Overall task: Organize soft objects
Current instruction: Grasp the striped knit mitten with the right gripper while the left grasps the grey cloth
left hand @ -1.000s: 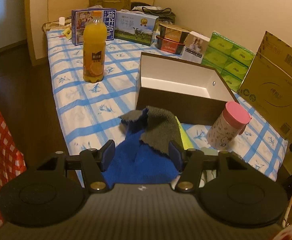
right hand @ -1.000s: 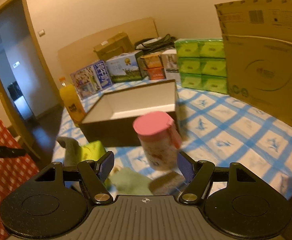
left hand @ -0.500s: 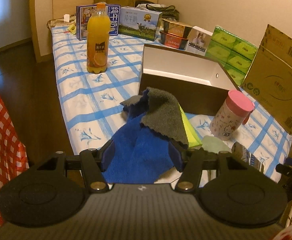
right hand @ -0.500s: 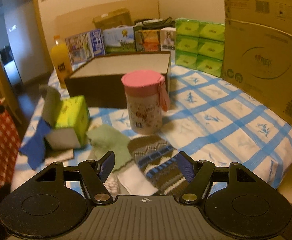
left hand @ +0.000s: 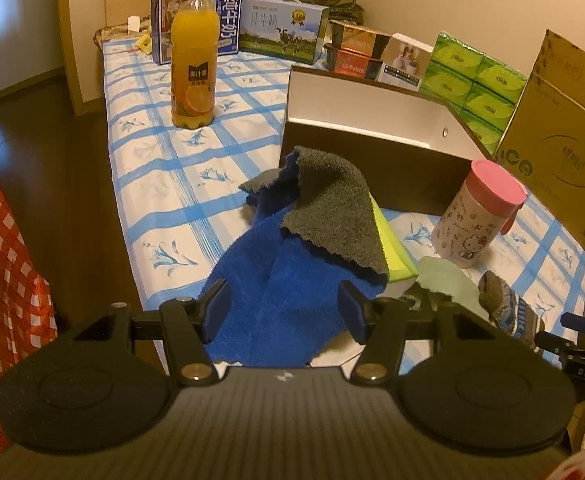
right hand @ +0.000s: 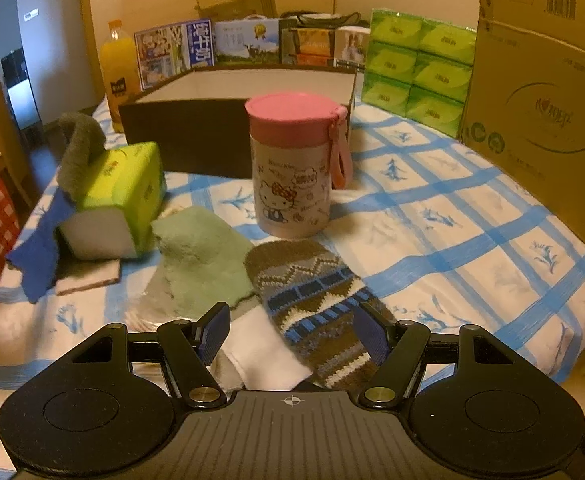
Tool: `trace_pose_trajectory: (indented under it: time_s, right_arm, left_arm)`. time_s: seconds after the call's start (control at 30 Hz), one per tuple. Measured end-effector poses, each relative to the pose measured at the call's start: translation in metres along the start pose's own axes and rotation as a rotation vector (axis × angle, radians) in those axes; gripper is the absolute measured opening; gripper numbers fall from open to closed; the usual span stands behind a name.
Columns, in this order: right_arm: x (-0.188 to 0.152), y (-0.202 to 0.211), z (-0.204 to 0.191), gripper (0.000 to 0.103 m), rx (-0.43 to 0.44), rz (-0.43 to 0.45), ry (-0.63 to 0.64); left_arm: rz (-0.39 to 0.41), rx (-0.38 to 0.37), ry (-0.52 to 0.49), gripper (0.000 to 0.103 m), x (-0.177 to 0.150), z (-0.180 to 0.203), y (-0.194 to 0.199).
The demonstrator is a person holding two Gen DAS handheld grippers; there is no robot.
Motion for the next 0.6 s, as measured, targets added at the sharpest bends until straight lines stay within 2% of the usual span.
trace_pose_trajectory:
  time_s: [0.4,0.53,0.6]
  right_arm:
    - [-0.018,-0.055,0.012,0.068,-0.036,-0.061,0.003]
    - [-0.024,-0.066,0.016,0.058,-0.037,-0.079,-0.022]
    - [-0.024,-0.067,0.018,0.048,-0.04,-0.071,-0.02]
  left_arm:
    - [-0.028,-0.015,-0.017,0.056,-0.008,0.012,-0.023]
    - [-0.029,-0.041,-0.03,0.056,-0.007,0.02,-0.03]
    - [-0.024,-0.05,-0.041,0.056,-0.007,0.025,-0.033]
Point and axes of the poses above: each gripper's, at about its wrist camera, not at the fingertips, and y roughly against the way its jaws point, z to its right, x to its top, the point moved 6 cm from there along -y, roughly the way its jaws point, and after that the axes turned 8 degrees about z, right-handed, at the moved point
